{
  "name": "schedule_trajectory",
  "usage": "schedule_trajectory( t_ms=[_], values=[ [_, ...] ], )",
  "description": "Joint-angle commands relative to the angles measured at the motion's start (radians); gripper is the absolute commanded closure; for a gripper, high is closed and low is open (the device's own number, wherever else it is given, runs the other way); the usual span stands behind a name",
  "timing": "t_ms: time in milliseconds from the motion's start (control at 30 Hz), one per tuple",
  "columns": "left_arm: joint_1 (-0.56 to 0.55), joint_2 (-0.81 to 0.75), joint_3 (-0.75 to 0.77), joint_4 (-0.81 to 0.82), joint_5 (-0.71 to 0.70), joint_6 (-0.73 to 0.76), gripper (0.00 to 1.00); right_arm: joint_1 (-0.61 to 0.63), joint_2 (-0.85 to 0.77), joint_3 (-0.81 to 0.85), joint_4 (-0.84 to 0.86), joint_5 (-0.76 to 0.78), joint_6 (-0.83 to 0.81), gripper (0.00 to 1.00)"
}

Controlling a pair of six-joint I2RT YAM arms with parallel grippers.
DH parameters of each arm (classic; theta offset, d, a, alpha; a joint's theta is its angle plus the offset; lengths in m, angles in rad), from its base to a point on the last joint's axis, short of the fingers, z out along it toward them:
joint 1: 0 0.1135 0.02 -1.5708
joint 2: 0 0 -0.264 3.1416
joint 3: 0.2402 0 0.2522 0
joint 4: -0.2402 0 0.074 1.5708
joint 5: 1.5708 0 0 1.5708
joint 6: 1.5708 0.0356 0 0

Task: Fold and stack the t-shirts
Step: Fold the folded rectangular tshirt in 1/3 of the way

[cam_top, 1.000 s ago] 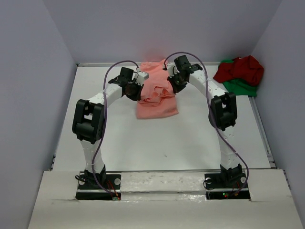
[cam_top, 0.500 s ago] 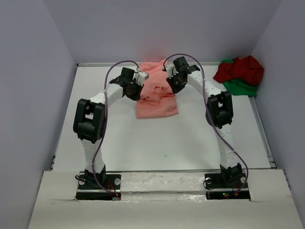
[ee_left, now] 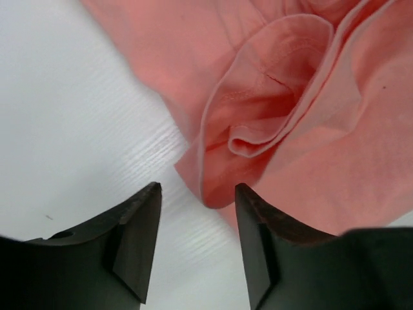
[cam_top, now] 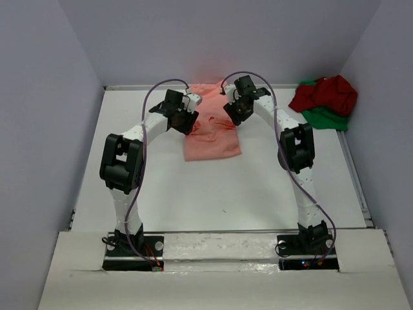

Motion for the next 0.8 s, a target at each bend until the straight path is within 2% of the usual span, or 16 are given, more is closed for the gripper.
schedule_trajectory(
  t_ms=[0,33,67,100,167,200,233,333,400,500,567,700,767],
  values=[
    [-0.01,-0.05,0.043,0.052,-0.089,0.005,0.35,-0.005,-0.062,0.02,0.067,0.065,-0.016,0.46],
    [-0.01,-0.062,0.043,0.06,-0.11,0.004,0.31,-0.005,-0.079,0.012,0.073,0.075,-0.023,0.45],
    [-0.01,-0.094,0.04,0.067,-0.133,0.002,0.17,-0.005,-0.098,0.003,0.092,0.099,-0.024,0.43],
    [-0.01,-0.112,0.036,0.083,-0.179,0.005,0.12,-0.005,-0.136,-0.015,0.102,0.108,-0.029,0.32],
    [-0.01,-0.175,0.033,0.1,-0.25,0.019,0.02,-0.005,-0.177,-0.03,0.125,0.18,-0.044,0.2],
    [-0.009,-0.201,0.028,0.119,-0.319,0.025,0.01,-0.005,-0.225,-0.04,0.135,0.199,-0.053,0.06],
    [-0.005,-0.226,0.022,0.133,-0.35,0.034,0.01,-0.005,-0.225,-0.047,0.141,0.207,-0.053,0.01],
    [0.028,-0.339,0.013,0.143,-0.417,0.022,0.01,-0.005,-0.34,-0.077,0.129,0.158,-0.056,0.0],
    [0.077,-0.378,0.01,0.117,-0.352,-0.019,0.01,-0.005,-0.383,-0.089,0.072,0.034,-0.055,0.0],
    [0.233,-0.427,-0.012,0.019,-0.28,-0.097,0.01,0.016,-0.418,-0.066,-0.081,-0.135,-0.061,0.0],
    [0.277,-0.47,-0.05,-0.005,-0.301,-0.099,0.01,0.055,-0.418,-0.069,-0.18,-0.192,-0.087,0.0],
    [0.298,-0.592,-0.301,0.067,-0.581,-0.064,0.01,0.142,-0.418,-0.147,-0.261,-0.226,-0.118,0.0],
    [0.303,-0.696,-0.387,0.098,-0.6,-0.042,0.01,0.179,-0.406,-0.169,-0.287,-0.235,-0.133,0.0]
  ],
)
